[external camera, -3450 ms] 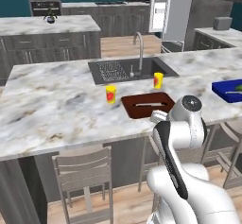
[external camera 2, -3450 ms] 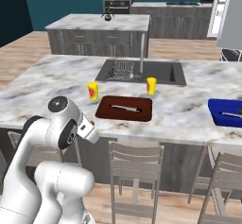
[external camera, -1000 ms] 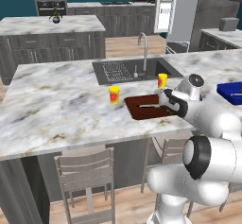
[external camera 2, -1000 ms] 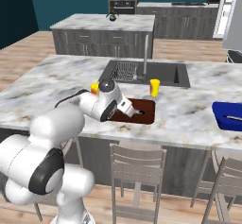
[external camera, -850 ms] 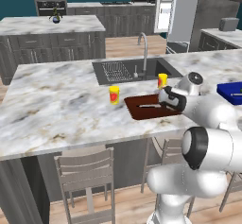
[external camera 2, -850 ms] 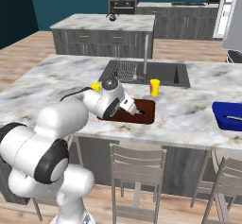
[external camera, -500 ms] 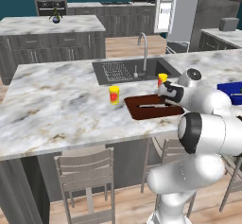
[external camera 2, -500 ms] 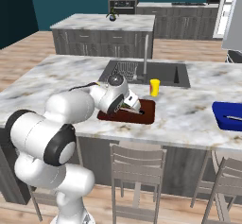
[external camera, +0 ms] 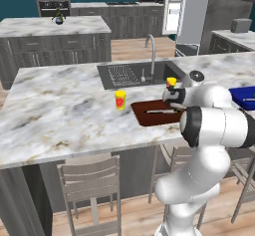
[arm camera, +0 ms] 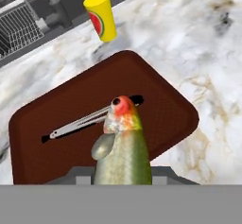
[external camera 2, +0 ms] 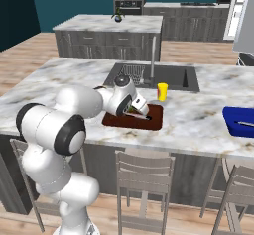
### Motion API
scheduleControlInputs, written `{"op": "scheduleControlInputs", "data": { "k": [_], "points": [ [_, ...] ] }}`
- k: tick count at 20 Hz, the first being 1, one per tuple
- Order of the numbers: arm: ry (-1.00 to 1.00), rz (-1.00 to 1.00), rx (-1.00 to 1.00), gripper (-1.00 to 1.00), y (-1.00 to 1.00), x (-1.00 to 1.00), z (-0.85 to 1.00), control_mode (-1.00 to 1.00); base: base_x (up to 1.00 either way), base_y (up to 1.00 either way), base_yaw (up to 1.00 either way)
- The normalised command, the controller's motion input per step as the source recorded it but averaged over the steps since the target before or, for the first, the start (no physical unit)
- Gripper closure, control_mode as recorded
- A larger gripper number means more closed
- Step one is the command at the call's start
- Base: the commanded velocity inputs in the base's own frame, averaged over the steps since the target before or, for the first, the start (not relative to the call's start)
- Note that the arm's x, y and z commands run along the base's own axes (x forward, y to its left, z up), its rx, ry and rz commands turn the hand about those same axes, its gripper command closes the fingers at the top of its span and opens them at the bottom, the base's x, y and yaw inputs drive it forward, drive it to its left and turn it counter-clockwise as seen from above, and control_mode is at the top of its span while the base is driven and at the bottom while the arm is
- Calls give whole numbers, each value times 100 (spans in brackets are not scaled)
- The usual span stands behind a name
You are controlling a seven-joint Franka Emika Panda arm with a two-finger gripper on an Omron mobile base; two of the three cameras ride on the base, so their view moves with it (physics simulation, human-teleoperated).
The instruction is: Gather the potato and avocado from the fridge and place them on a tray on the dining counter. Then gather the fishs from the fridge and place them on the other tray.
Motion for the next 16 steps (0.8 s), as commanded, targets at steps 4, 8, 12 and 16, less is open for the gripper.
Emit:
{"op": "scheduleControlInputs", "data": {
  "k": [4,8,12,16],
  "points": [
    [4,-5,-4,100,0,24,-41,-100,0,0,0],
    [5,0,-4,100,-1,30,-48,-100,0,0,0],
    [0,1,-5,100,0,23,-40,-100,0,0,0],
    [1,2,-2,100,-1,31,-31,-100,0,0,0]
  ]
}}
